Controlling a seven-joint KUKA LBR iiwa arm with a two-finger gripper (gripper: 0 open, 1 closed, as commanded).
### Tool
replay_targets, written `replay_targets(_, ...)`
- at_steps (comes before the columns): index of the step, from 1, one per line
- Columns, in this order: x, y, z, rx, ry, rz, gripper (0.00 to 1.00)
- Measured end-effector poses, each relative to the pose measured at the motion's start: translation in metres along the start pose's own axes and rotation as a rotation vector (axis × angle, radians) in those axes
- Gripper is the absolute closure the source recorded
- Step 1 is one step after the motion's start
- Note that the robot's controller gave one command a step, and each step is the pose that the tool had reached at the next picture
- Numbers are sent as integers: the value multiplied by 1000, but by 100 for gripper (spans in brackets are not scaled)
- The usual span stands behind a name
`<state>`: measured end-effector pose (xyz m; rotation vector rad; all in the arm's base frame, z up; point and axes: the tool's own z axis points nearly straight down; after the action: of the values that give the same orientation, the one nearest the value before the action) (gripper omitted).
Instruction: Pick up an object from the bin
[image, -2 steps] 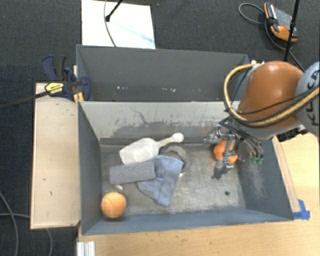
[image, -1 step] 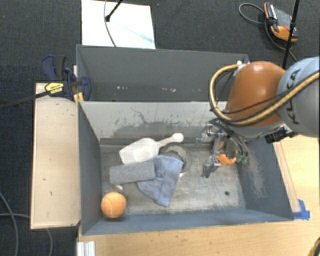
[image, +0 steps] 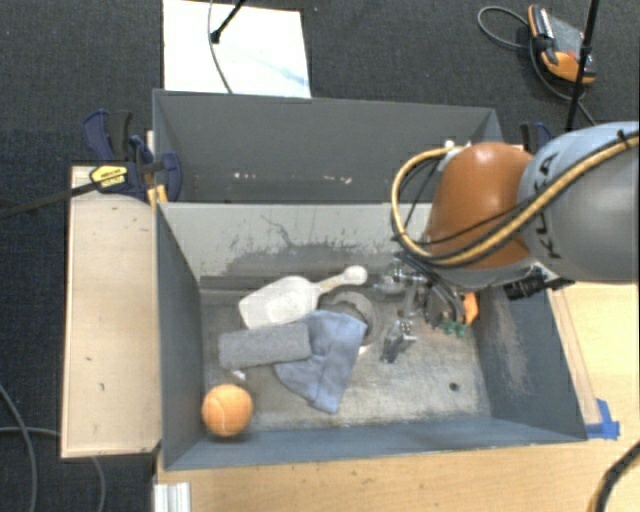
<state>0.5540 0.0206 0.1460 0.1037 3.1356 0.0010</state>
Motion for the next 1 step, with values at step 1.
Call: replay_targets(1, -27, 32, 61, 13, 32, -147, 100)
